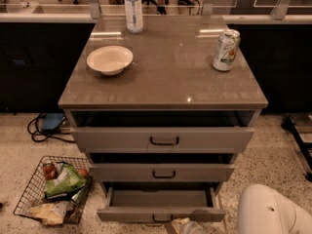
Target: Close bottom drawer
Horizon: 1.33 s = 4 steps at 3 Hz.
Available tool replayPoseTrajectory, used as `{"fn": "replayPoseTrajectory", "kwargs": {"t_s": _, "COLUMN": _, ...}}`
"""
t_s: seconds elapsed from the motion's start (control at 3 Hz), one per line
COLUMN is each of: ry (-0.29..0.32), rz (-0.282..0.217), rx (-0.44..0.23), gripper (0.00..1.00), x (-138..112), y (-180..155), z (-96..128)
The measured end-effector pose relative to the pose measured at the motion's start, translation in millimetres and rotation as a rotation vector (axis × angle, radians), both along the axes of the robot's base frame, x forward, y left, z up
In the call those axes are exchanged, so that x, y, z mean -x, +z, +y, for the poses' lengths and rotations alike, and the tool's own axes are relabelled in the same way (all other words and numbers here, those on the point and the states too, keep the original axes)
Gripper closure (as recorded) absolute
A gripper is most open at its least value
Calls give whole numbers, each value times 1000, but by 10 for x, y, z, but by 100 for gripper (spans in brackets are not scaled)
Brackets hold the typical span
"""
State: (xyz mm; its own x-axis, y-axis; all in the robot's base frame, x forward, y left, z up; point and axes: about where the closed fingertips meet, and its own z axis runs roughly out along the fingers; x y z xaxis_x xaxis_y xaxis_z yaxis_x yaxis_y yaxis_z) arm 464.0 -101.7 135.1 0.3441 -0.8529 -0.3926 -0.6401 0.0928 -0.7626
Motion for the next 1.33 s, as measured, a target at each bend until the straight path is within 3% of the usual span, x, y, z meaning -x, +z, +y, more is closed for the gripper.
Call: {"fn": "replayPoseTrajectory", "kwargs": {"t_s": 1.33, "ry": -1, "rz": -6, "rx": 3, "gripper": 100, "x": -6, "y": -6, "z": 21}}
